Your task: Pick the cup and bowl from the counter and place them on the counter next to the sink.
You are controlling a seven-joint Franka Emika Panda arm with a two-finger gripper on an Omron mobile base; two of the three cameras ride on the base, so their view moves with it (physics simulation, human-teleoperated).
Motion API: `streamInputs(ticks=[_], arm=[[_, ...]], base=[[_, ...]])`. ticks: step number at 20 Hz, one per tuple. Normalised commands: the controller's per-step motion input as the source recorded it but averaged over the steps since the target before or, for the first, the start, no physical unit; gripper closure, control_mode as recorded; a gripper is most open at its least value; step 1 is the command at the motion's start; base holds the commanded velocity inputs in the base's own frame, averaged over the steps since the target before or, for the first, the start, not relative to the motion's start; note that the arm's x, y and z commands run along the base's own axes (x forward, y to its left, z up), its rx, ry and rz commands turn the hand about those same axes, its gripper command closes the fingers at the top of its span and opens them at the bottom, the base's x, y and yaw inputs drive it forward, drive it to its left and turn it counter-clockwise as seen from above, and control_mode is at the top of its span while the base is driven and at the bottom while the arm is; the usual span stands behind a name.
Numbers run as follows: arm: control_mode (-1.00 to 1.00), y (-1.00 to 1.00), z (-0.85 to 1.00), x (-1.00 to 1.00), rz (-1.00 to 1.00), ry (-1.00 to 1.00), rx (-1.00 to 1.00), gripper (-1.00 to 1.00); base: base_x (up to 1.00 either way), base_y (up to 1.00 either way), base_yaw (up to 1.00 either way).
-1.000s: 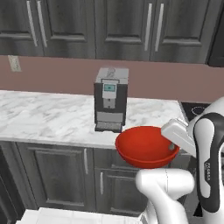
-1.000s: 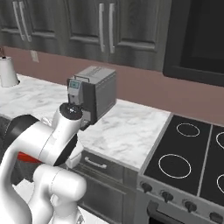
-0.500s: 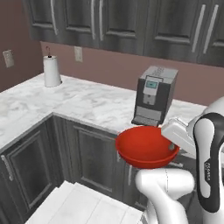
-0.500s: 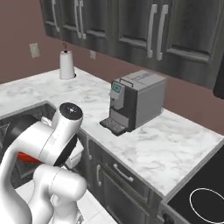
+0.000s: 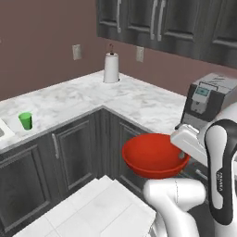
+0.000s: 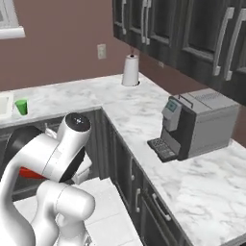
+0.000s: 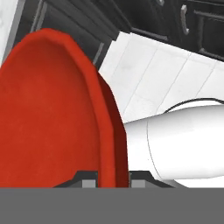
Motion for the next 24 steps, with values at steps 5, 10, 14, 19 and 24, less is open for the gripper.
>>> streamInputs(ticks=[5,10,14,19,24], arm=[[1.0,0.0,0.0,0.0,0.0,0.0,0.0,1.0],[1.0,0.0,0.0,0.0,0.0,0.0,0.0,1.0],[1.0,0.0,0.0,0.0,0.0,0.0,0.0,1.0],[1.0,0.0,0.0,0.0,0.0,0.0,0.0,1.0],[1.0,0.0,0.0,0.0,0.0,0.0,0.0,1.0]], base=[[-0.39,0.0,0.52],[-0.12,0.48,0.26],[0.53,0.87,0.0],[0.55,0.85,0.0],[0.18,0.92,0.0]])
